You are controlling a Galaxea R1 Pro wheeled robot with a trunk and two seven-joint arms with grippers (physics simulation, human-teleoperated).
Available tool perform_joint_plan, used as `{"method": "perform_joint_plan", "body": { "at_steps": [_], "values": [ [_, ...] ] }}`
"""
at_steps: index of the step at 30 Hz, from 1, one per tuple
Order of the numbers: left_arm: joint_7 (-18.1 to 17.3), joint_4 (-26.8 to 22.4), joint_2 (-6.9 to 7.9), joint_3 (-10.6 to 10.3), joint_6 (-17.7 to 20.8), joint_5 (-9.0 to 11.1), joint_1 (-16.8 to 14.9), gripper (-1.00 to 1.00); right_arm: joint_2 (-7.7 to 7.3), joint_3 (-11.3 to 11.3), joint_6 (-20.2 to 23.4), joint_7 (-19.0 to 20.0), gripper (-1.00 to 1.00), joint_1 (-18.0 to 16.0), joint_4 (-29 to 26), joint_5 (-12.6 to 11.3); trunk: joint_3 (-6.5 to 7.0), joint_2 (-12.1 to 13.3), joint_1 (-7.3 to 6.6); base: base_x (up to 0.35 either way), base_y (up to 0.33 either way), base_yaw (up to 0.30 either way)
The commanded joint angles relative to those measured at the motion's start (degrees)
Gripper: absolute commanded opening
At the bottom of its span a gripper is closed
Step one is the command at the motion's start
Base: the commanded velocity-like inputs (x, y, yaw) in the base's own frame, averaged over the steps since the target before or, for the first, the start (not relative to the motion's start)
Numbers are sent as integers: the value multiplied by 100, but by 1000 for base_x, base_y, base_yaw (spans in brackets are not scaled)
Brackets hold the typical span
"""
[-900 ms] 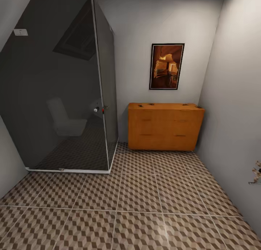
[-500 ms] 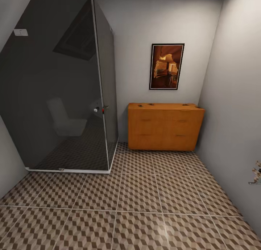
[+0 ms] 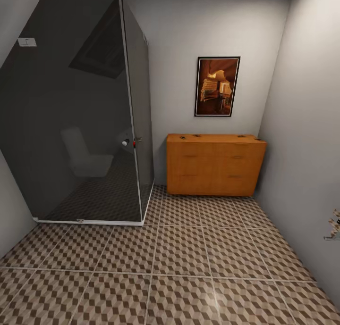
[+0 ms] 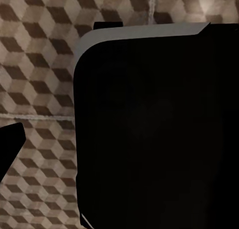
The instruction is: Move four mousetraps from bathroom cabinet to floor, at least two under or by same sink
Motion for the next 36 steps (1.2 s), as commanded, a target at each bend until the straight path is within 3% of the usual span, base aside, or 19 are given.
{"method": "perform_joint_plan", "body": {
  "at_steps": [1,36],
  "values": [
    [1,-2,0,0,-11,2,-2,100,-3,6,-52,-3,100,-4,4,2,-6,-3,0,0,0,0],
    [6,-9,1,-1,-12,2,-1,100,-6,7,-166,-9,100,-15,36,-5,-6,-3,0,0,0,0]
  ]
}}
